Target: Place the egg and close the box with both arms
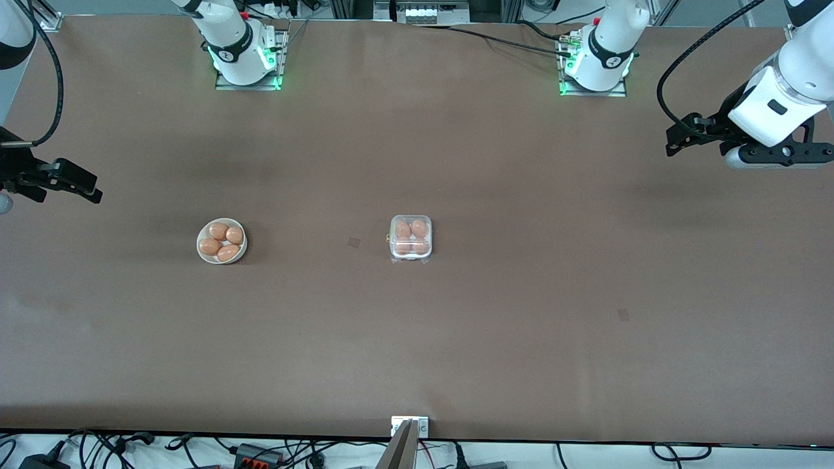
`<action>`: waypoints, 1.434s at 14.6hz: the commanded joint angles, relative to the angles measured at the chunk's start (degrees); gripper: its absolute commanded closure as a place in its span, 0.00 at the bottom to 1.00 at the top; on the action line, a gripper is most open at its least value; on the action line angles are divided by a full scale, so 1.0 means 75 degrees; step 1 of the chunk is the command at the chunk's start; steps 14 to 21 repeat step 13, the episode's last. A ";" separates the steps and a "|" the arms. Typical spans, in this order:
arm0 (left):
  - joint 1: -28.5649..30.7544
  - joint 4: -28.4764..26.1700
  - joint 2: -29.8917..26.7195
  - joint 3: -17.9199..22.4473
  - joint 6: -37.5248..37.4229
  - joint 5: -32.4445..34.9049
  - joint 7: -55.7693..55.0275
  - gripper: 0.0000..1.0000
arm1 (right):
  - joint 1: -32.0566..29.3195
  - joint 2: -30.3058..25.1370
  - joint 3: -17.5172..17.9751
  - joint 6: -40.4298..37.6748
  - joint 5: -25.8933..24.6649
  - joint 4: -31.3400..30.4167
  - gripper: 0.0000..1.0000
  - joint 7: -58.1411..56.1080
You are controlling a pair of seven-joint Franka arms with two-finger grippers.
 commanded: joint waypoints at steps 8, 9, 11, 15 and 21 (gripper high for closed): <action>-0.0146 0.0680 0.0357 0.0170 -0.0161 0.0056 0.0698 0.00 | -0.0097 -0.0097 0.0083 -0.0525 -0.0098 0.0016 0.00 0.0118; -0.0146 0.0704 0.0357 0.0170 -0.0149 0.0044 0.0698 0.00 | -0.0097 -0.0097 0.0083 -0.0525 -0.0098 0.0016 0.00 0.0118; -0.0158 0.0750 0.0369 0.0170 -0.0149 0.0044 0.0698 0.00 | -0.0097 -0.0085 0.0083 -0.0525 -0.0098 0.0016 0.00 0.0130; -0.0158 0.0762 0.0404 0.0170 -0.0149 0.0044 0.0698 0.00 | -0.0097 -0.0097 0.0083 -0.0525 -0.0098 0.0016 0.00 0.0118; -0.0158 0.0762 0.0404 0.0170 -0.0149 0.0044 0.0698 0.00 | -0.0097 -0.0097 0.0083 -0.0525 -0.0098 0.0016 0.00 0.0118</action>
